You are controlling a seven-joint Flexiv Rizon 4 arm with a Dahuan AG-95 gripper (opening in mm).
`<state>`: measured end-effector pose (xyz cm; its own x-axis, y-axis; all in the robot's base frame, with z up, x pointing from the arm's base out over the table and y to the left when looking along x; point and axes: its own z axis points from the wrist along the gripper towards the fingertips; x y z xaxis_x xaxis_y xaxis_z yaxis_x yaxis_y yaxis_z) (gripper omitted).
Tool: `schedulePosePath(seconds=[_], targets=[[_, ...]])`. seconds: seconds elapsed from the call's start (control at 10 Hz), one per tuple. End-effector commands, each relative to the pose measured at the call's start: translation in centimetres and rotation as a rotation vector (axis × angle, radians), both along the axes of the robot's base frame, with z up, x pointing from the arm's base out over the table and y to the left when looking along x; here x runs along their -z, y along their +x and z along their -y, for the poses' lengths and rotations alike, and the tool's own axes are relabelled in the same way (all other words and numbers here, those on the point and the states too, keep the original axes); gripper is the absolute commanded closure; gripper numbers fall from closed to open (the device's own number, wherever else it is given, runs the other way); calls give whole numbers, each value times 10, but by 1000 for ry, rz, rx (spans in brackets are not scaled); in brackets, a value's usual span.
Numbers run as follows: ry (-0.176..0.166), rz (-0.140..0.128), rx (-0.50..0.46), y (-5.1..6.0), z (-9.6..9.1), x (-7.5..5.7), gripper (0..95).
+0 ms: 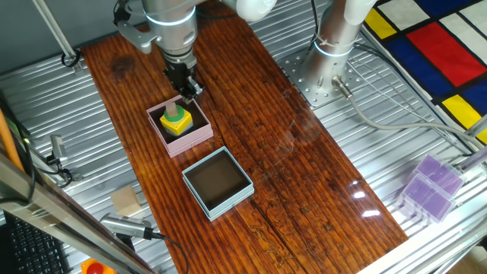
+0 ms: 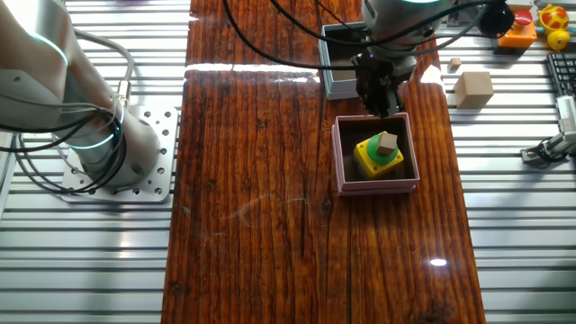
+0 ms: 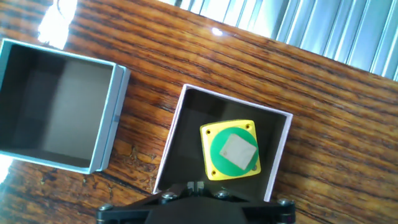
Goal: Move an object from one box to another
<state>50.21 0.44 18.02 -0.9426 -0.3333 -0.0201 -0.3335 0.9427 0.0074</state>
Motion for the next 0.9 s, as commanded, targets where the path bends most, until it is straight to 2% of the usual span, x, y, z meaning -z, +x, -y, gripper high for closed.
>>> schedulePosePath(seconds=[0.1, 0.2, 0.3, 0.4, 0.6, 0.9], targets=[[1, 1, -95, 1, 2, 4, 950], [2, 6, -116, 3, 5, 8, 950], [8, 7, -124, 4, 8, 11, 760], [7, 8, -153, 7, 11, 14, 760], [0, 14, -264, 14, 18, 18, 380], [-11, 17, -342, 27, 29, 22, 380]])
